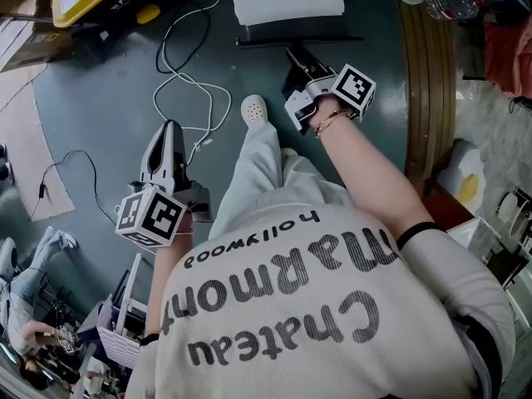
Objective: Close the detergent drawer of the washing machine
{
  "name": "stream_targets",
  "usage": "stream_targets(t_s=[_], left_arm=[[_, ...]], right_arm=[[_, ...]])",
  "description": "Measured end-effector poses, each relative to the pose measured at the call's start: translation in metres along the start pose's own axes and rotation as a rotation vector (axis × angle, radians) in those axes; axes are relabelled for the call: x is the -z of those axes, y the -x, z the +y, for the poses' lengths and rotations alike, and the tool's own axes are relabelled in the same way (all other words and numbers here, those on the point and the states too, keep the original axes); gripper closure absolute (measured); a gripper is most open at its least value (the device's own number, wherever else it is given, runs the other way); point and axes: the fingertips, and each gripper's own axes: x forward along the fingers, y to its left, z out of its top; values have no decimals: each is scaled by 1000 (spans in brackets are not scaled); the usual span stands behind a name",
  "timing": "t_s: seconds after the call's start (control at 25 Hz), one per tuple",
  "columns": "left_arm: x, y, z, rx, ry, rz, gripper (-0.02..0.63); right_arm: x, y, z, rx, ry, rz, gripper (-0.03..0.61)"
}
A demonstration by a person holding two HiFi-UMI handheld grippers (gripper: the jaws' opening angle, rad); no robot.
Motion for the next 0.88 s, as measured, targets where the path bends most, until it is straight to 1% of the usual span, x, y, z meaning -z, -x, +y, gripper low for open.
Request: stream_targets(t_s=[0.2, 0.28, 0.4, 0.72, 0.88], left_arm=[[-12, -4, 6, 1, 16, 0, 606], [-22, -8, 8, 4, 9, 3, 606], [-39, -17, 8, 22, -6, 7, 606], [-66, -33, -10, 70, -45, 18, 606], [-84, -39, -17, 92, -59, 14, 606]], right_arm=[[3, 0, -3, 2, -15, 5, 384], [3, 0, 0, -8, -20, 7, 397], [4, -3, 6, -29, -34, 2, 495], [5, 9, 9, 38, -41, 36, 506], [6, 15, 15, 65, -17, 62, 506]])
